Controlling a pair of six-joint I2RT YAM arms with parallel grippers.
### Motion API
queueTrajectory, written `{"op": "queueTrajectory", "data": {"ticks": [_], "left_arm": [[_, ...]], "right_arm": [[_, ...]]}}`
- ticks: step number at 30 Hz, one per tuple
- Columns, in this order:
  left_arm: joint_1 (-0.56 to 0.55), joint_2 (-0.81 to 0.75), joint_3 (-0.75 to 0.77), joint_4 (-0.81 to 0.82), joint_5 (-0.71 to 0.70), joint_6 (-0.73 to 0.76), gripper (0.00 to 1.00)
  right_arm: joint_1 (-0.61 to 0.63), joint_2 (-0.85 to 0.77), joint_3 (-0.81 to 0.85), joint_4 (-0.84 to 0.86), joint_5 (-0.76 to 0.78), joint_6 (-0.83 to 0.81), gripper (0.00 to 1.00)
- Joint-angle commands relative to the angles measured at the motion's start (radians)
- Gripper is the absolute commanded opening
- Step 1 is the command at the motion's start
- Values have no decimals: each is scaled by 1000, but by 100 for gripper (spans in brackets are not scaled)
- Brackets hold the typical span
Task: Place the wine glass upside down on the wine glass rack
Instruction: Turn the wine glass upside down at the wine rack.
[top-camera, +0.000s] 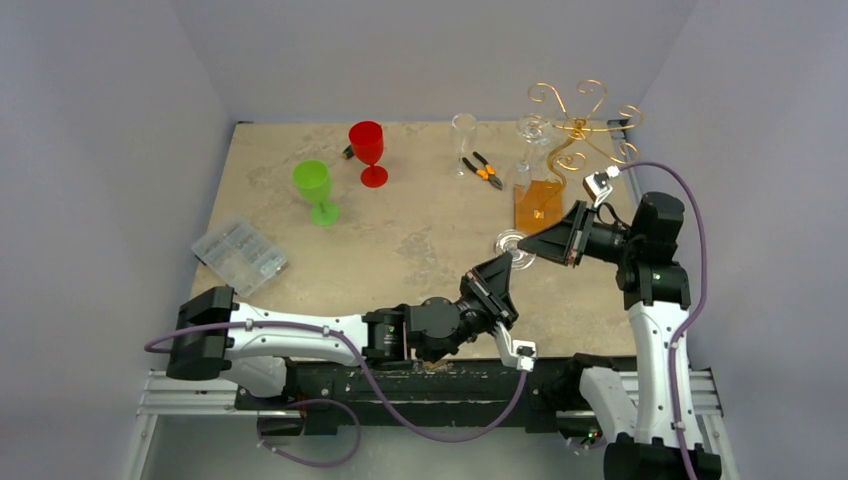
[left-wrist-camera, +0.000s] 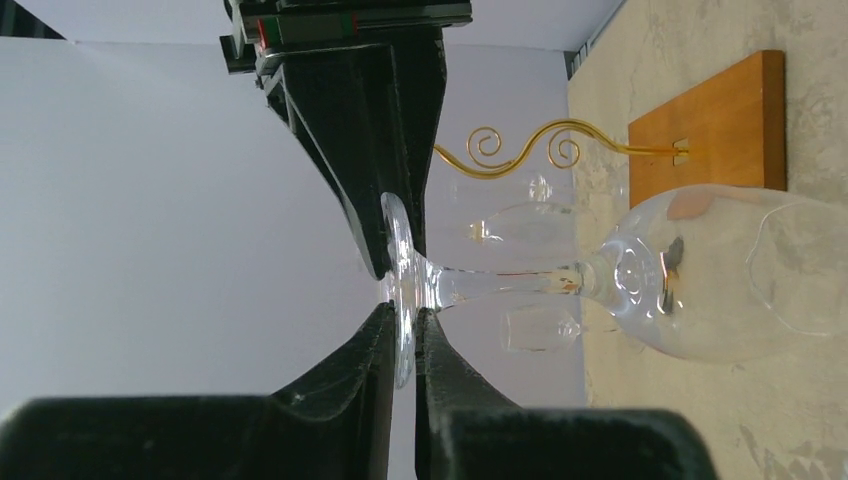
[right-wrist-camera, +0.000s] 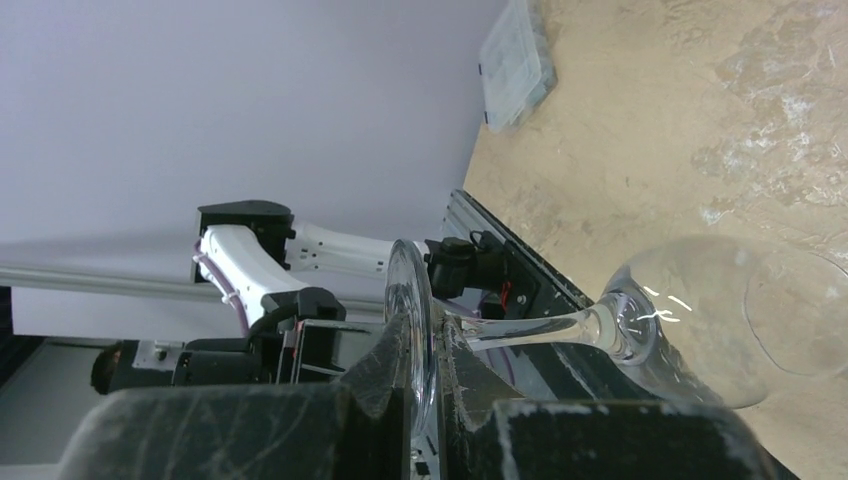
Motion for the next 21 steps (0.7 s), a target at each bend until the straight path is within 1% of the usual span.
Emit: {"op": "queueTrajectory", "data": {"ticks": [1,6,8,10,12,15,16,17,19,21], "left_arm": [[-19,-63,4,54,45,-157,18],[-34,-103,-15,-33,60,-308,50],[-40,-134,-30,-58,62,-365,59],[-42,-194,-38,-113,65,-436,64],[-41,-260,-36,-201,82,-523,69],[-25,-355,-18,-380,117,-652,73],[-8,-387,-14,-413,133,-693,74],[14,-426,-12,-477,153,-743,76],[90,-506,-12,-560,238,-863,78],[207,-589,-35,-610,325,-947,81]], "right_arm": [[-28,-28,-10,84,-26,84,0],[-66,-42,-19,74,-6,103,0],[-83,-51,-28,57,6,103,0],[-104,-58,-38,32,24,88,0],[-129,-68,-44,9,53,63,0],[-161,-99,-46,-58,136,1,0],[-172,-109,-51,-69,159,-8,0],[-184,-119,-54,-81,173,-15,0],[-209,-130,-53,-104,199,-33,0],[-230,-140,-44,-127,220,-49,0]]}}
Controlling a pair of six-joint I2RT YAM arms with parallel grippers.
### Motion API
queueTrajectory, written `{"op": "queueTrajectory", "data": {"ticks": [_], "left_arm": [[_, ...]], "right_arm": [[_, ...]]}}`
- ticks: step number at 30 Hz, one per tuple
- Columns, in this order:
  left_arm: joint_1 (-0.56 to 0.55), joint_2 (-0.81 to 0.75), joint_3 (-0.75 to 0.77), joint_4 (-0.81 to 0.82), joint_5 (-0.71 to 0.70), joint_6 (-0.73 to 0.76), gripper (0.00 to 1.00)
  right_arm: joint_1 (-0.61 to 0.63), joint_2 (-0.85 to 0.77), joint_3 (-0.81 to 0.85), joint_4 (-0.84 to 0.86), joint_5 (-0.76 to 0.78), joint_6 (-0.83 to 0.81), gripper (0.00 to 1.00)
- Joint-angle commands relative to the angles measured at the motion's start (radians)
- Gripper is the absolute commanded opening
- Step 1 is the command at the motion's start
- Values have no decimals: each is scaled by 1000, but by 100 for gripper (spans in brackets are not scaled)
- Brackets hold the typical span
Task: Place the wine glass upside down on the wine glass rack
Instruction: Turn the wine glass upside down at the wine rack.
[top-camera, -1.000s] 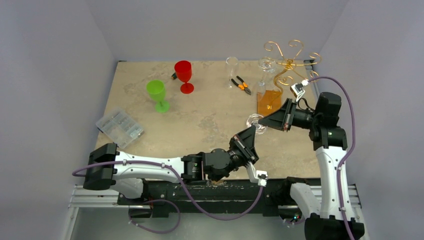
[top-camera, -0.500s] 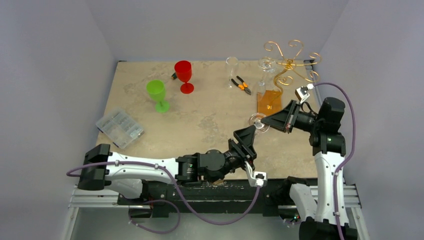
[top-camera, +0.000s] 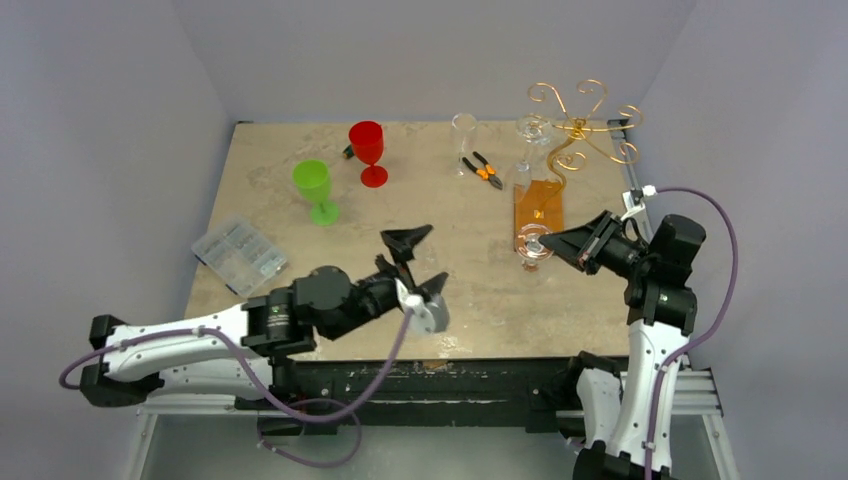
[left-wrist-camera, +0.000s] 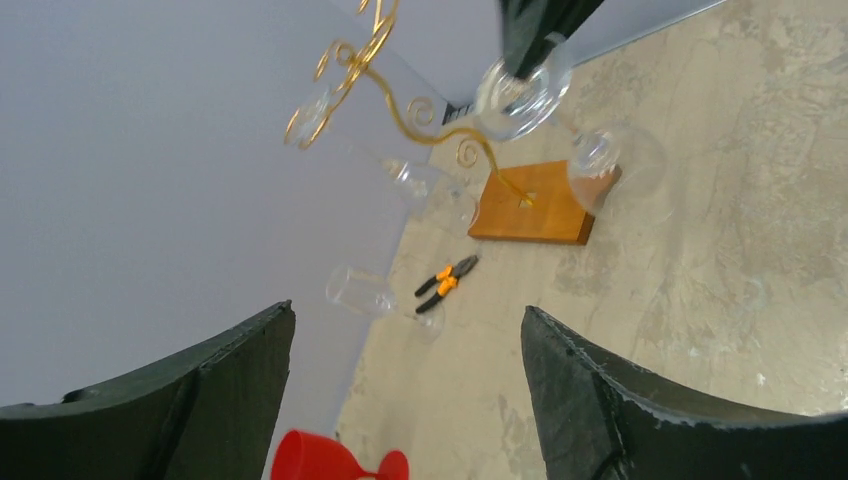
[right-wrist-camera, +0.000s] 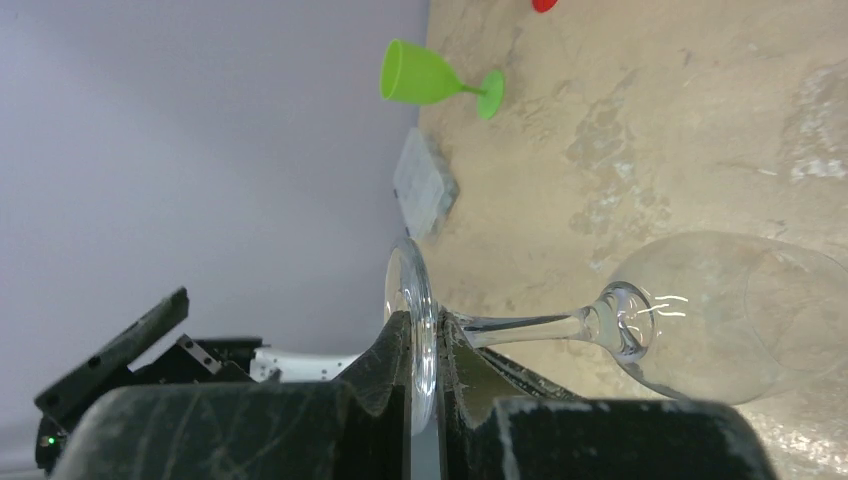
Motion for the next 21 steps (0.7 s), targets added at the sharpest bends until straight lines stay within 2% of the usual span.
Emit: {"op": "queueTrajectory", "data": {"ticks": [1,4,7,13,21], "left_arm": [[206,-177,-22,-182,202,-293,83],[327,-263,-87,-172,255,-344,89],[345,-339,-165,-102,219,-355,99],[379,-433,-233,-85,134,-376,100],[420,-446,-265,-97,171,-439,100]], "right_arm": [[-48,-38,22,-47,70,-59,0],[-85,-65,28,-59,96,-63,0],[-123,-90,16,-58,102,-37,0],[-185,-107,44,-82,127,-36,0],[-242,-94,162,-99,175,-79,0]]}}
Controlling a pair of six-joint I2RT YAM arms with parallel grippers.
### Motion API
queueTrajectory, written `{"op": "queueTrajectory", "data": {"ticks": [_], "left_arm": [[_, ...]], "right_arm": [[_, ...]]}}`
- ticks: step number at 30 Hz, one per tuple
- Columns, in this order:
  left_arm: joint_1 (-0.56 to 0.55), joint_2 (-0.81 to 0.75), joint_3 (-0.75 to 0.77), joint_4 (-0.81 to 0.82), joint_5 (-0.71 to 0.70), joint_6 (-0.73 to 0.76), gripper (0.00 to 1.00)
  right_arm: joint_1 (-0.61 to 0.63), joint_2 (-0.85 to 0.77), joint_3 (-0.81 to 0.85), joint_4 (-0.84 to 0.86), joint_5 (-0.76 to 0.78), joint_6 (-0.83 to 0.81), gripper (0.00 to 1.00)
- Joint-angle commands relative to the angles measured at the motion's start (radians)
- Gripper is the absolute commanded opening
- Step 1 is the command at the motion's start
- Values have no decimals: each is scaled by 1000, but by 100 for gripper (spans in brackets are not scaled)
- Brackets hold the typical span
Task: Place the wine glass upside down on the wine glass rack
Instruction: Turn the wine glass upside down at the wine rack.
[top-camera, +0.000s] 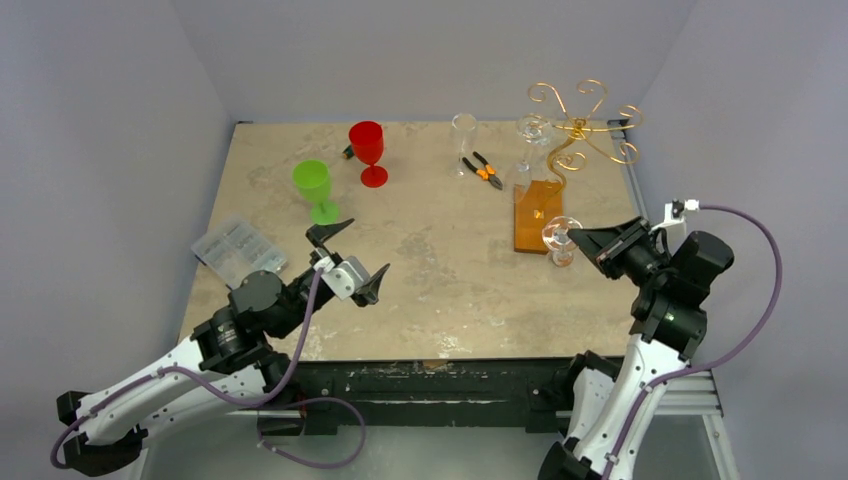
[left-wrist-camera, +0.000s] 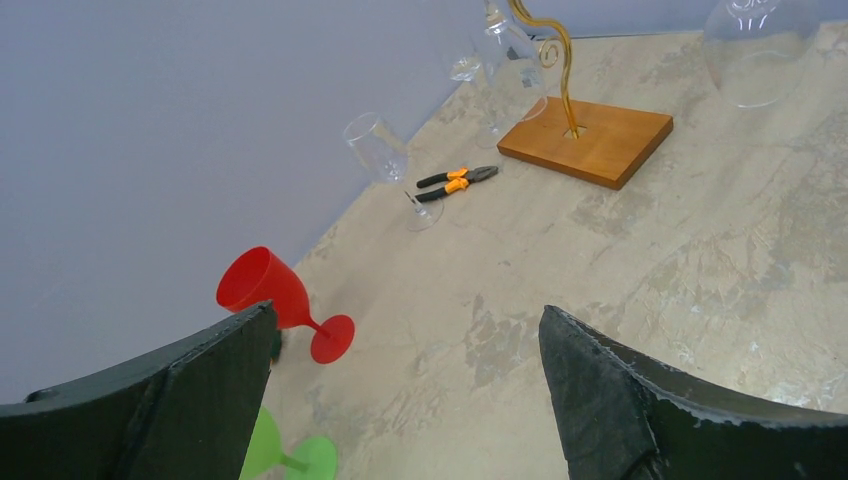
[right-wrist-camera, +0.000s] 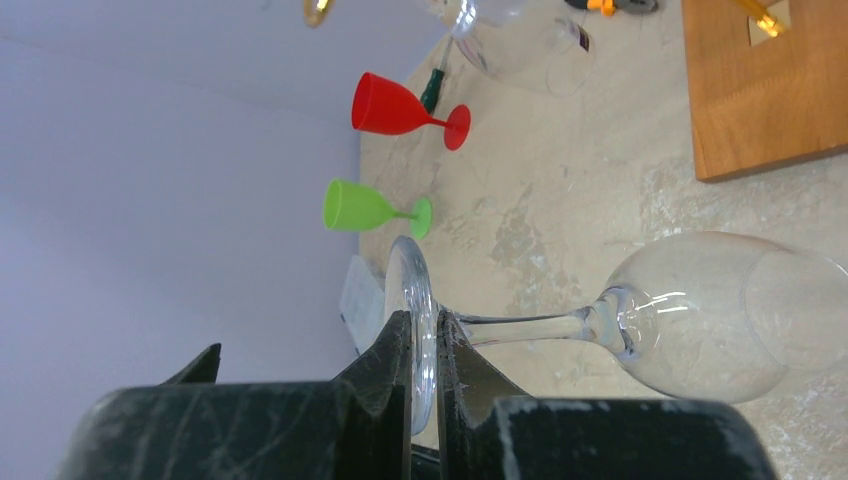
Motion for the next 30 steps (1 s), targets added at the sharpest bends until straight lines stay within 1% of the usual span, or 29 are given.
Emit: {"op": "queueTrajectory", "data": {"ticks": [1,5,11,14,21,30], "left_arm": [[14,6,6,32,21,-52,100],[16,0,4,31,29,-50,100],[17,-10,2,30,31,-41,99],[18,-17,-1,32,30,-37,99],[18,-27,-3,36,33,-34,99],[21,-30,-8,43,32,-26,98]], "right_arm": [[-25,4,133,34,23,-34,0],[-35,18,172,35,22,-30,0],[-52,29,189,52,4,-3,0],[-62,38,236,39,21,-28,0],[-77,65,339,26,37,-25,0],[-78,90,481,40,-35,6,0]]}}
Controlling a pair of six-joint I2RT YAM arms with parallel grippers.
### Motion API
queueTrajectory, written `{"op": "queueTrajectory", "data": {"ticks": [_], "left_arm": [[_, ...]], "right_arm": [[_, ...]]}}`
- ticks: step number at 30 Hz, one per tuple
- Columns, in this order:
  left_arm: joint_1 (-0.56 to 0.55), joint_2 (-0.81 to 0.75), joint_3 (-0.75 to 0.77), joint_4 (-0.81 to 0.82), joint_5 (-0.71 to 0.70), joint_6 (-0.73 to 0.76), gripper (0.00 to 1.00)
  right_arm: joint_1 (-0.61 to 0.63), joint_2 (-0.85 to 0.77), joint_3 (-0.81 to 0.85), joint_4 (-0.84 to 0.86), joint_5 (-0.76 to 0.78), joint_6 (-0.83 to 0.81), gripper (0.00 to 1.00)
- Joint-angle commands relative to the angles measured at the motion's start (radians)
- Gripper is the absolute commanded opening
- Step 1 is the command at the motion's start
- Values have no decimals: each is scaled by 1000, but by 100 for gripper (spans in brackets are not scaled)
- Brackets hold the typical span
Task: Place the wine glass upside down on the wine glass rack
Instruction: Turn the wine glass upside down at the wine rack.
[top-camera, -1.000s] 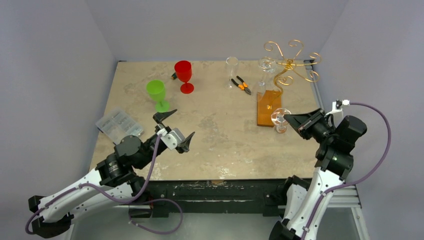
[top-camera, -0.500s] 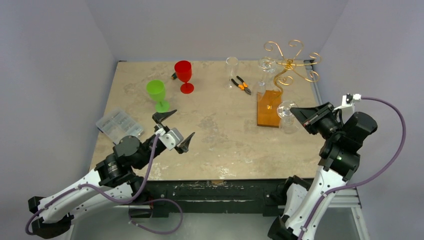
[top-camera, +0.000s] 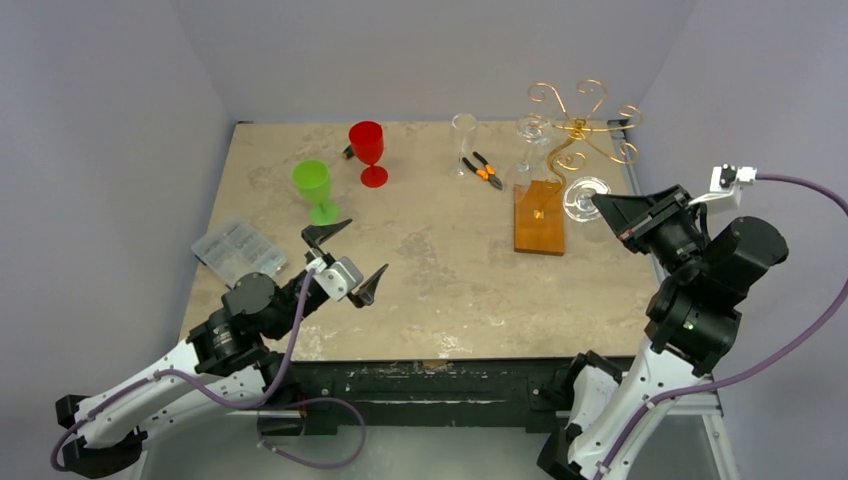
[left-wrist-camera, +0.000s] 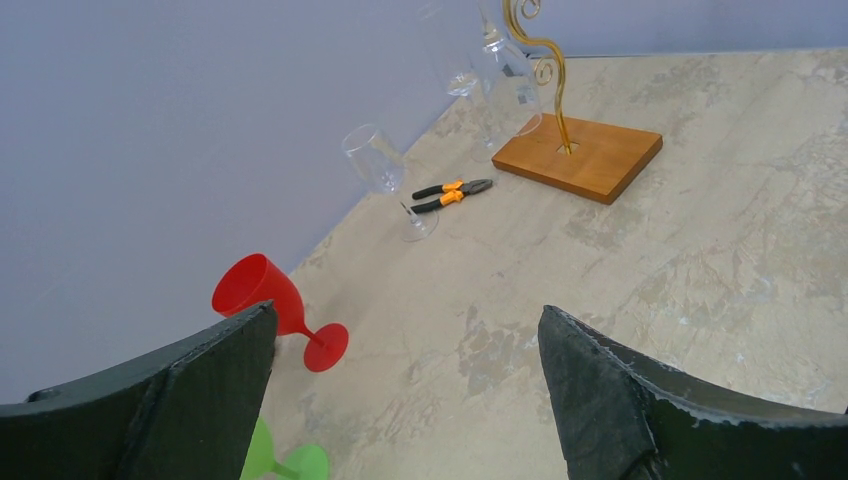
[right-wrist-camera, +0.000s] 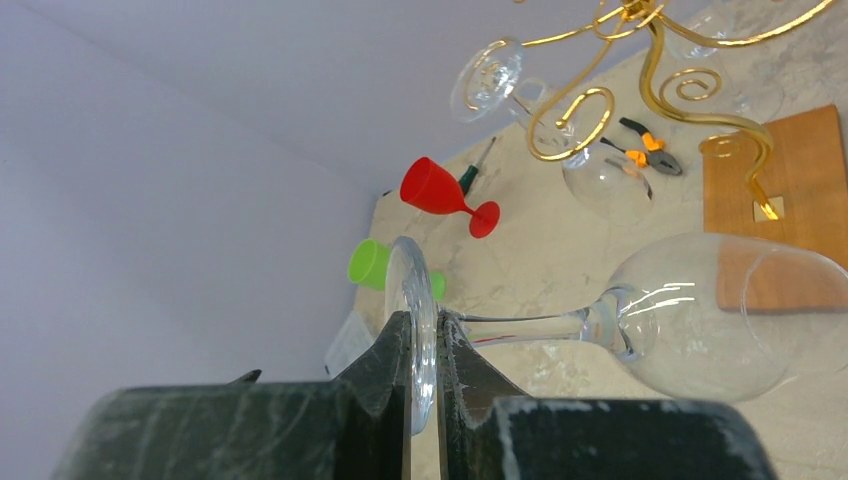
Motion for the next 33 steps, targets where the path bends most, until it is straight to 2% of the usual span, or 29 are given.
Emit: {"op": "queueTrajectory", "data": {"ticks": [1,17,25,33], "left_arm": [[11,-7,-9,40,13,2,98],[23,3,-9,43,18,2,97],[31,2,-9,45,17,0,97],[47,15,-12,48,17,-1,97]], "right_arm": [[-7,8,95,67,-65,35,0],[-7,29,155,201,-203,276,0],[-6,63,260,237,-257,288,0],[-6,73,330,347,-280,388,0]]}}
